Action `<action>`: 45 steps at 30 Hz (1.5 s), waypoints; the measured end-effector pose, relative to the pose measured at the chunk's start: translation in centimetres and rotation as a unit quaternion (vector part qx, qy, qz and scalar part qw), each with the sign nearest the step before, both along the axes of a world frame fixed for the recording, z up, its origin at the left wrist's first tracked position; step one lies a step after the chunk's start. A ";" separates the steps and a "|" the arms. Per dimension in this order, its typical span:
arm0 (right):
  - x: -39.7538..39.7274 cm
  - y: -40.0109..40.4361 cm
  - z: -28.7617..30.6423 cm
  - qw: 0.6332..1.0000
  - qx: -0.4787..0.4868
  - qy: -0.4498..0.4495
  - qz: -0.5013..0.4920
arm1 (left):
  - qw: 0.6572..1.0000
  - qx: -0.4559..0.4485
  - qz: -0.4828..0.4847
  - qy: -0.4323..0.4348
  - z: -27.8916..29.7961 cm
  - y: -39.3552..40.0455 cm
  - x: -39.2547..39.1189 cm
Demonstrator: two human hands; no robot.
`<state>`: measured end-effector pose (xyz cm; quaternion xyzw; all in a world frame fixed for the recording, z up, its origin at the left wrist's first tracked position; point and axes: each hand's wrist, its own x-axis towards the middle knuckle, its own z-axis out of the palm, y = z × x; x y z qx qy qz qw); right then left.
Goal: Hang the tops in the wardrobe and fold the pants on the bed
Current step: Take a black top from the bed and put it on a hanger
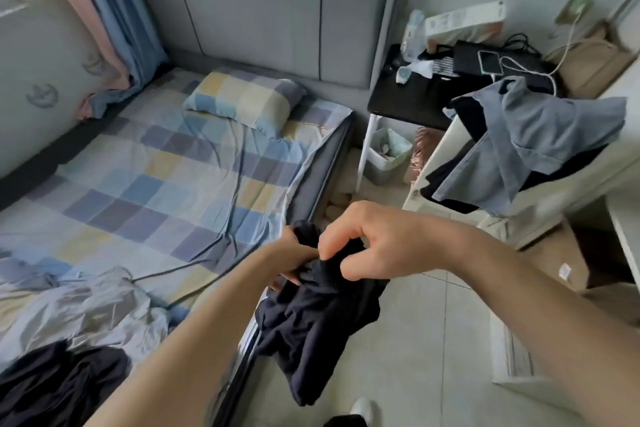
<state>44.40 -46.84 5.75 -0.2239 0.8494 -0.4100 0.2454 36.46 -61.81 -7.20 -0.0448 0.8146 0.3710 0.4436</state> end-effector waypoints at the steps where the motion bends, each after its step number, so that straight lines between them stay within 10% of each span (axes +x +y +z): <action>1: 0.2 0.6 -0.1 1.000 0.012 0.012 -0.004 | 0.998 -0.025 0.024 0.043 -0.6 0.5 0.1; 5: 3.6 8.0 0.9 0.997 0.033 0.041 -0.064 | 0.973 0.040 -0.111 0.201 -2.2 8.7 0.5; 11: 8.2 17.0 2.1 0.981 0.047 0.052 -0.180 | 0.924 0.181 -0.314 0.122 -2.2 20.6 4.2; 24: 15.3 36.2 -2.0 0.866 0.165 -0.107 -0.460 | 0.904 0.402 -0.140 -0.046 1.1 31.9 -4.5; 39: 6.8 46.6 -1.8 0.768 0.255 0.208 -0.550 | 0.780 0.166 -0.596 -0.087 3.4 50.2 -11.2; 45: 4.6 49.1 -1.0 0.711 0.228 0.258 -0.614 | 0.747 0.150 -0.645 0.066 2.7 59.8 -7.4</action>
